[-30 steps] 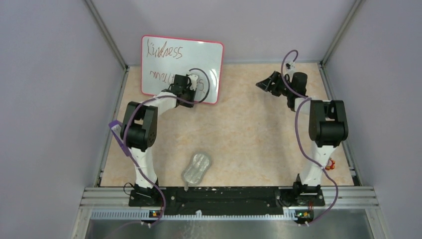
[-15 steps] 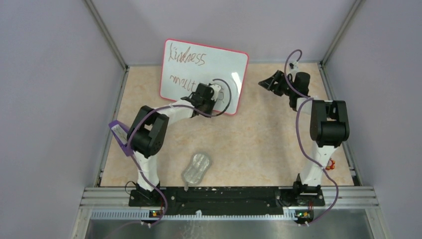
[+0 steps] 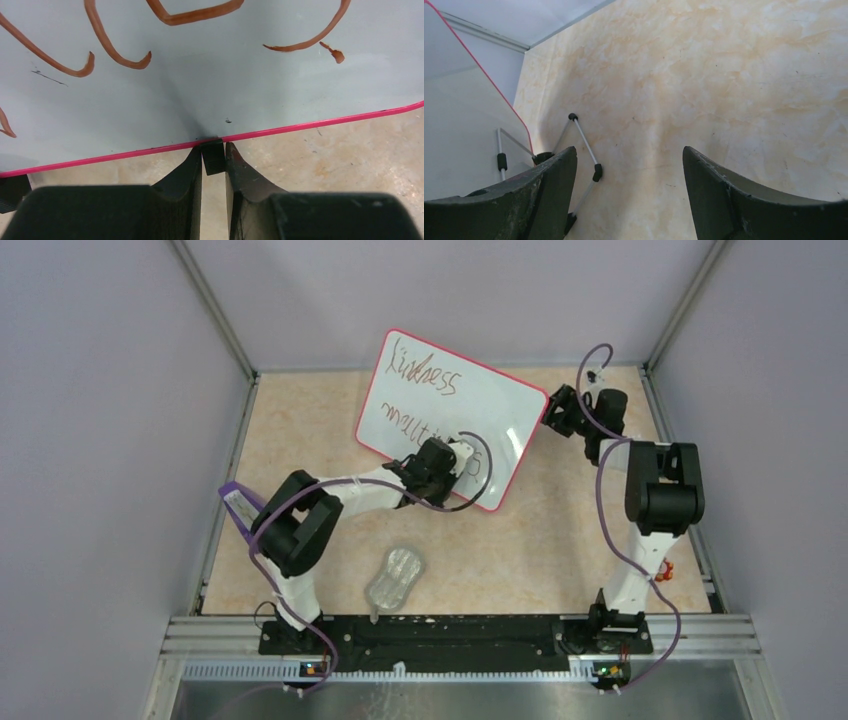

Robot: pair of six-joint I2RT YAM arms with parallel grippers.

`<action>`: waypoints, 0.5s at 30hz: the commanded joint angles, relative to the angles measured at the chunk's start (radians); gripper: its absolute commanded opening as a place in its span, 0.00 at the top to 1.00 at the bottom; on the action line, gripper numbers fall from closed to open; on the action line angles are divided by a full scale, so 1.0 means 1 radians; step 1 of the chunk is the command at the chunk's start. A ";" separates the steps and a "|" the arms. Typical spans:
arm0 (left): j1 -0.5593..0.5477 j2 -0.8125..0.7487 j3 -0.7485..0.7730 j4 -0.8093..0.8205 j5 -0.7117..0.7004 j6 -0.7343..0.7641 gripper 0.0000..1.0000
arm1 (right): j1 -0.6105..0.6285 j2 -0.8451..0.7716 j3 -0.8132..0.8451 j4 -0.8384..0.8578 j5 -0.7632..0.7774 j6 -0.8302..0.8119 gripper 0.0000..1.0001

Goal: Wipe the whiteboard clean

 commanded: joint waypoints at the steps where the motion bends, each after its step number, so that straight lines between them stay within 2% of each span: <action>1: -0.098 -0.017 -0.090 -0.095 0.168 -0.026 1.00 | -0.016 -0.043 -0.005 0.040 0.005 0.000 0.25; 6: -0.138 -0.051 -0.151 -0.092 0.164 -0.015 1.00 | -0.017 -0.045 -0.007 0.029 0.014 -0.003 0.25; 15: -0.146 -0.186 -0.298 -0.071 0.153 -0.060 1.00 | -0.017 -0.038 -0.003 0.033 0.007 0.004 0.25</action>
